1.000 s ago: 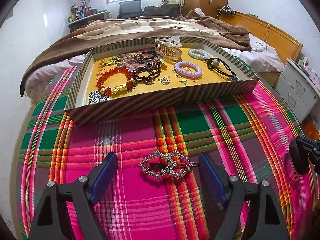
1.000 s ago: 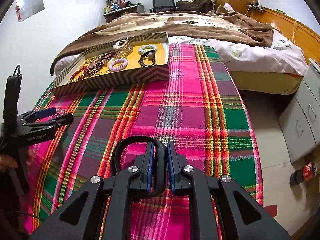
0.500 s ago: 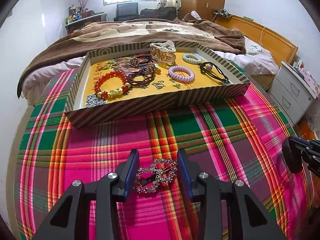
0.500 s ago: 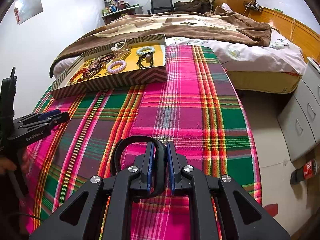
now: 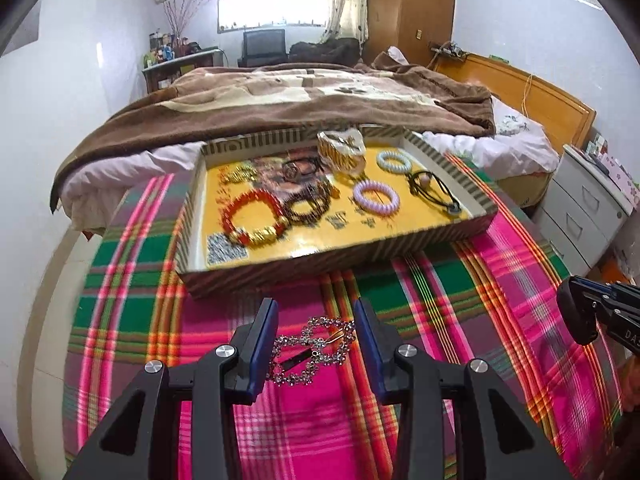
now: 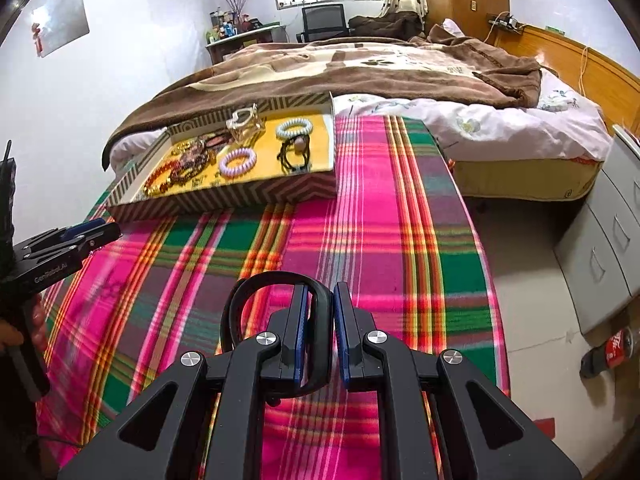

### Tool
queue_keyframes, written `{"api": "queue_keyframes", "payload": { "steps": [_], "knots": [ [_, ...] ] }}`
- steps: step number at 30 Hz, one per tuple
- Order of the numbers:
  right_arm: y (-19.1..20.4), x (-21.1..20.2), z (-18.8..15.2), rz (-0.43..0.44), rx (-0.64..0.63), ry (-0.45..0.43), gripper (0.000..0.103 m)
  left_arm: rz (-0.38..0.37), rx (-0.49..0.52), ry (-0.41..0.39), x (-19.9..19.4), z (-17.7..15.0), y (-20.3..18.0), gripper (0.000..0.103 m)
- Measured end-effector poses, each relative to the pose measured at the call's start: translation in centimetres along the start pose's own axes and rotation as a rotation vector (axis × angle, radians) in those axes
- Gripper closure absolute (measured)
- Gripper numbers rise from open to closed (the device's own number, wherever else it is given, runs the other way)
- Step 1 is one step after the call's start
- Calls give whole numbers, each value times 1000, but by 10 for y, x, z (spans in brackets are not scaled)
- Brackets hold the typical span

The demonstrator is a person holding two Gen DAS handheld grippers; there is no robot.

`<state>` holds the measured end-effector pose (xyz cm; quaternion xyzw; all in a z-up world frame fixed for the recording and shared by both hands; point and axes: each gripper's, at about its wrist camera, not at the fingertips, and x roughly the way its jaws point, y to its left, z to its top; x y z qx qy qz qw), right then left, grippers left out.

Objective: Organize jewelry
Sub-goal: 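Carry the rhinestone clip and black hair tie over the yellow tray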

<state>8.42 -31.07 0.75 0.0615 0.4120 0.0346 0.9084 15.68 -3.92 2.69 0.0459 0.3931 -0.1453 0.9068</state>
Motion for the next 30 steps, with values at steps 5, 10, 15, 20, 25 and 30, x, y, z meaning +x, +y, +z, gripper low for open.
{"api": "queue_keyframes", "payload": {
  "steps": [5, 10, 15, 20, 25, 30],
  "knots": [
    [3, 1, 19, 13, -2, -27, 90, -4, -5, -33, -8, 15, 8, 63],
    [6, 6, 45, 21, -19, -56, 90, 1, -37, -61, -7, 33, 21, 63],
    [7, 19, 72, 26, -28, -71, 90, 3, -57, -69, 1, 48, 29, 63],
    [9, 37, 102, 25, -40, -76, 90, -11, -63, -48, 22, 55, 27, 63],
    [10, 62, 132, 28, -40, -69, 90, -30, -64, -23, 42, 56, 23, 63],
    [11, 94, 163, 15, -38, -42, 90, -37, -72, -3, 60, 58, 21, 63]
  ]
}}
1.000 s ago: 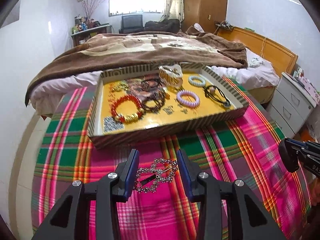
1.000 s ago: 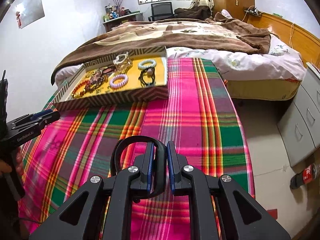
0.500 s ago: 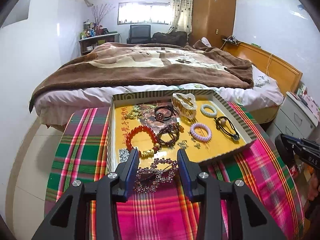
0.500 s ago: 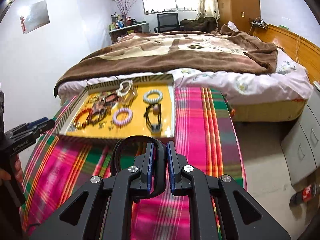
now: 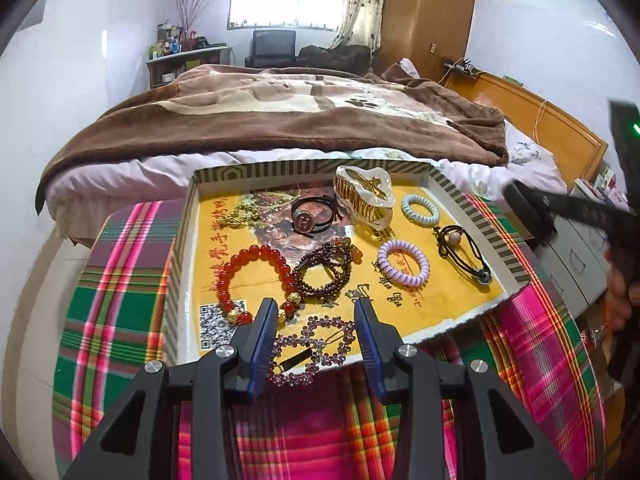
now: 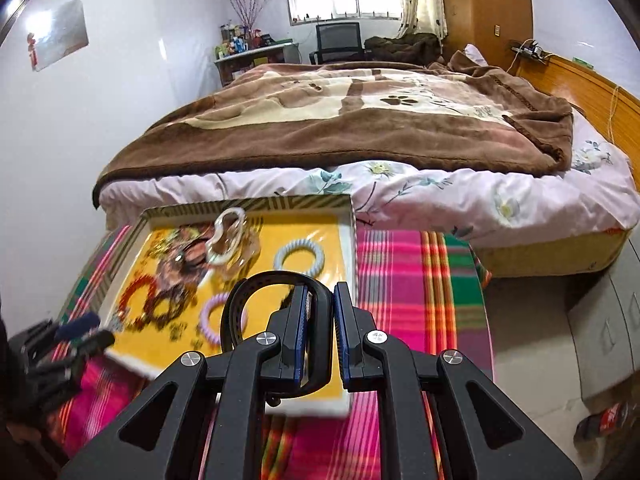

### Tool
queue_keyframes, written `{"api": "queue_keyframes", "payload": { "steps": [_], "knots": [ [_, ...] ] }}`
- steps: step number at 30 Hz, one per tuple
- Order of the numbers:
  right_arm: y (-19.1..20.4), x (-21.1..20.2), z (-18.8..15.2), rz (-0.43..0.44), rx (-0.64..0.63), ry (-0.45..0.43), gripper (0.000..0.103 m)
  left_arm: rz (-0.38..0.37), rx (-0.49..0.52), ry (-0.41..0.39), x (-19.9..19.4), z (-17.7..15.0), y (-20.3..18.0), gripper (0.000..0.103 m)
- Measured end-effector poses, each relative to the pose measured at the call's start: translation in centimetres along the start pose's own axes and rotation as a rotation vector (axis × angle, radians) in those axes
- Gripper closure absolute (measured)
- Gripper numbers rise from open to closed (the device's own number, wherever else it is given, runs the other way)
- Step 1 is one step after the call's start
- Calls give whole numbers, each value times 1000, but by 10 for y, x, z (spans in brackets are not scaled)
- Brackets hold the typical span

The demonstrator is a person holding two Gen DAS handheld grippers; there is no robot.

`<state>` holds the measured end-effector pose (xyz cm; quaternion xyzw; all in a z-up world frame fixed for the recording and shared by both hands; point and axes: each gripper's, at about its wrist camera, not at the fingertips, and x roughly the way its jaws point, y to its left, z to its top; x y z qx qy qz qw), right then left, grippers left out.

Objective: Organize jewelry
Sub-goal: 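Carry the rhinestone clip and black hair tie over the yellow tray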

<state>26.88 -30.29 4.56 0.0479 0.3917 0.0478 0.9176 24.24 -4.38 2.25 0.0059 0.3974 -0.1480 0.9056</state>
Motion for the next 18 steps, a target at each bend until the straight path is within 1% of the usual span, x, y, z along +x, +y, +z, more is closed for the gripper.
{"api": "queue_keyframes", "payload": {
  "steps": [3, 5, 7, 9, 11, 13, 18],
  "knots": [
    [-1, 23, 17, -1, 13, 28, 90, -5, -8, 8, 9, 3, 0, 63],
    [0, 38, 24, -14, 10, 43, 90, 1, -7, 11, 17, 4, 0, 63],
    [1, 55, 31, -22, 11, 62, 90, -8, -24, 20, 23, 4, 1, 63],
    [2, 67, 35, -30, 10, 73, 90, -19, -46, 30, 31, 6, 4, 63],
    [4, 80, 39, -46, 4, 89, 90, -7, -42, 41, 37, 5, 5, 63],
    [4, 91, 41, -54, 7, 108, 90, -12, -44, 48, 42, 4, 5, 63],
    [4, 109, 42, -72, 10, 136, 90, 7, -12, 44, 48, 4, 3, 63]
  ]
}}
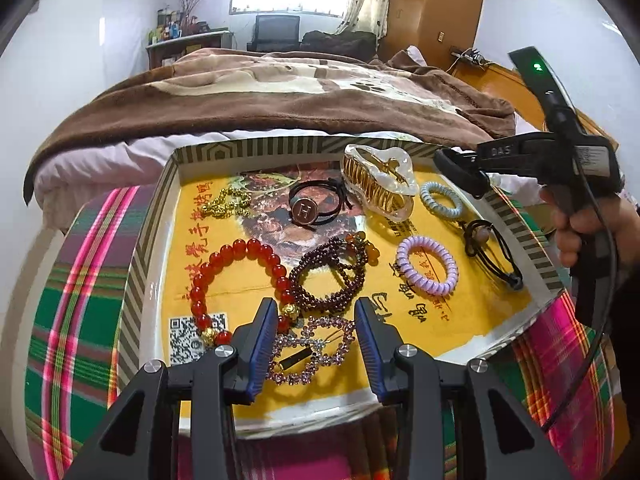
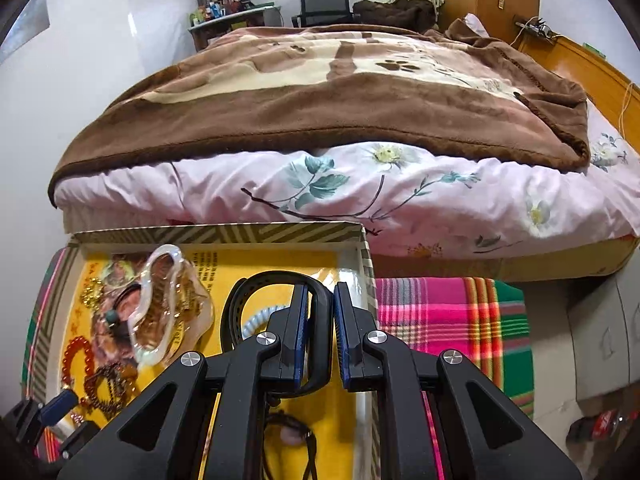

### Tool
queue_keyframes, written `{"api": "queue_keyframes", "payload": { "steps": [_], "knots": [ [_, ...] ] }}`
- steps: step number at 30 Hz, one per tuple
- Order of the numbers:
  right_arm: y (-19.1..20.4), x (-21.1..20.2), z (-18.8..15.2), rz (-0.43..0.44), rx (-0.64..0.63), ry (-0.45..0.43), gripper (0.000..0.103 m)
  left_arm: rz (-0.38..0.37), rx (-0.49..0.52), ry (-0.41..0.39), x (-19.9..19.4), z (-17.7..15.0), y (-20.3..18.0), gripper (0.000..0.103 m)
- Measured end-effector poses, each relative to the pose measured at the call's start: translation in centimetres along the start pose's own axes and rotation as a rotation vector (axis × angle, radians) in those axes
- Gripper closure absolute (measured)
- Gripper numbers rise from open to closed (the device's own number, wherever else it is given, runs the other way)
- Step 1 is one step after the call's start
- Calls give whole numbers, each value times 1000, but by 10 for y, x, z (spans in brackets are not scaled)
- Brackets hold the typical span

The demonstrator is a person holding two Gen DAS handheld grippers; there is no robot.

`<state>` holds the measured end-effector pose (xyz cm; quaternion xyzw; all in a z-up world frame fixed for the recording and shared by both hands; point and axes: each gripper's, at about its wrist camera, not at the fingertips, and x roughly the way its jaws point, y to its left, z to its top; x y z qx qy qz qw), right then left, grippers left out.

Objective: Organize jewelry
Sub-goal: 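Carry the rhinestone clip and black hair tie over the yellow tray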

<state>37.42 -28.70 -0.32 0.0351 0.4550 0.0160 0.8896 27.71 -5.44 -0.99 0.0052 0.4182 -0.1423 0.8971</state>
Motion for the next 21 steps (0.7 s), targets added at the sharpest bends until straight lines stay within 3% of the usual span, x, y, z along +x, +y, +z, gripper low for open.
{"api": "queue_keyframes", "payload": {
  "steps": [9, 14, 19, 21],
  "knots": [
    [4, 15, -1, -19, -13, 26, 90, 7, 9, 8, 3, 0, -1, 62],
    [1, 20, -1, -7, -1, 44, 89, 6, 12, 21, 5, 0, -3, 46],
    [2, 20, 0, -14, -7, 44, 87, 14, 9, 24, 5, -1, -4, 45],
    [3, 20, 0, -9, -9, 45, 81, 24, 5, 30, 6, -1, -2, 39]
  ]
}}
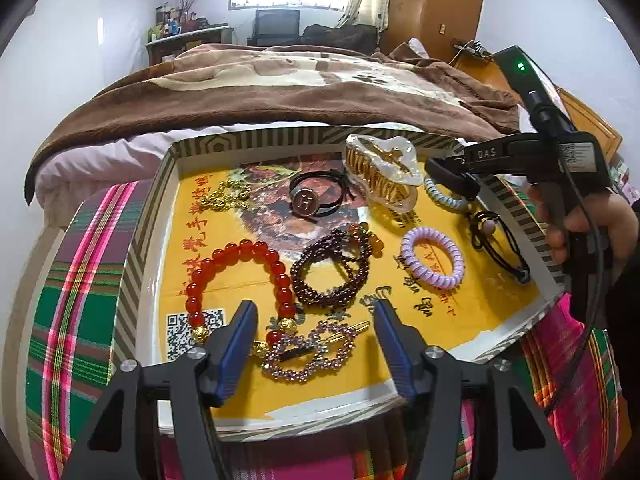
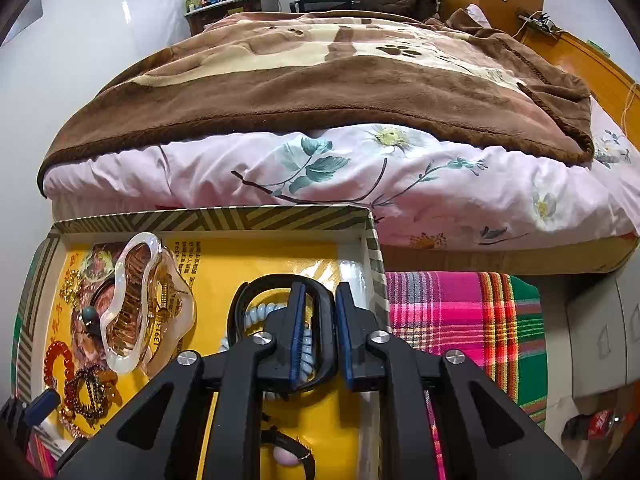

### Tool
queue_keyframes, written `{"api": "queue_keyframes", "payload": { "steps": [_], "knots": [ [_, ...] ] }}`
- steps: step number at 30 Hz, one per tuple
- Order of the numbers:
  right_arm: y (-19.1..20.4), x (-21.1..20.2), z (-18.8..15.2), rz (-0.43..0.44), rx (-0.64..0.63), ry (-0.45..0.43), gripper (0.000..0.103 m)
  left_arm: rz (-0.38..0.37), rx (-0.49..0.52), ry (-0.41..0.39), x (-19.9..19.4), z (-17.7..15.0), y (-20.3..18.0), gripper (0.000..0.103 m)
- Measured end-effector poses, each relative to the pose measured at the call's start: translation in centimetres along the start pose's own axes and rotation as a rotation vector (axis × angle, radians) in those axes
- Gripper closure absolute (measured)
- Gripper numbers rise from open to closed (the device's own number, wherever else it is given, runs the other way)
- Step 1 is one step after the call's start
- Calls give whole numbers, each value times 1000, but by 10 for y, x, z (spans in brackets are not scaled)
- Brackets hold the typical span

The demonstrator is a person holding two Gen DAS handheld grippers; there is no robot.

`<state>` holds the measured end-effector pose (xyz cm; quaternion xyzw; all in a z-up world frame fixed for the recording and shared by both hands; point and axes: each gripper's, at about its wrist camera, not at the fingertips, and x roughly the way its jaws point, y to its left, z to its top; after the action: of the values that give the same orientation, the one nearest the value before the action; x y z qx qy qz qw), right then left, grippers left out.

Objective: Organize jewelry
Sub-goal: 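Carry the rhinestone clip and black hair tie over the yellow tray, then open both tools to drop the hair tie and clip into the tray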

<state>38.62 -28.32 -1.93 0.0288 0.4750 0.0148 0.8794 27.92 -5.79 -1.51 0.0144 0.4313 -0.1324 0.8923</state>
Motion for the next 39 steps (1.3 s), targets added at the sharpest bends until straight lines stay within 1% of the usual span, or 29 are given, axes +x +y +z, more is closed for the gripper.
{"api": "queue_keyframes", "payload": {
  "steps": [1, 2, 3, 7, 9, 16, 20, 23, 25, 28, 29, 31, 34, 35, 39],
  "knots": [
    [0, 0, 0, 3, -1, 1, 80, 1, -3, -1, -1, 0, 0, 38],
    [1, -1, 0, 1, -1, -1, 75, 0, -3, -2, -1, 0, 0, 36],
    [1, -2, 0, 4, 1, -7, 72, 1, -2, 0, 0, 0, 1, 36],
    [3, -7, 0, 18, 0, -15, 65, 6, 2, 4, -1, -1, -1, 35],
    [4, -11, -1, 17, -2, -24, 60, 7, 0, 2, -3, -1, -1, 32],
    [0, -26, -6, 32, 12, -48, 58, 22, -7, -9, -15, -1, -2, 25],
    [-1, -44, -14, 59, 24, -80, 57, 31, -10, -25, -27, -1, -3, 19],
    [0, -65, -24, 81, 31, -116, 57, 38, -14, -39, -38, -2, -4, 19],
    [1, -81, -32, 100, 29, -144, 57, 37, -18, -44, -47, -4, -6, 17],
    [5, -106, -49, 133, 7, -185, 57, 43, -20, -61, -63, -9, -9, 11],
    [7, -115, -56, 127, 2, -204, 56, 51, -18, -68, -69, -12, -11, 8],
    [10, -130, -70, 112, -4, -225, 56, 56, -13, -83, -81, -17, -15, 8],
    [14, -150, -96, 109, -2, -232, 56, 71, -18, -97, -97, -26, -18, 8],
    [16, -156, -105, 99, -5, -230, 56, 87, -15, -105, -104, -31, -20, 7],
    [24, -172, -137, 66, -21, -223, 56, 101, -30, -111, -121, -45, -21, 4]
  ]
}}
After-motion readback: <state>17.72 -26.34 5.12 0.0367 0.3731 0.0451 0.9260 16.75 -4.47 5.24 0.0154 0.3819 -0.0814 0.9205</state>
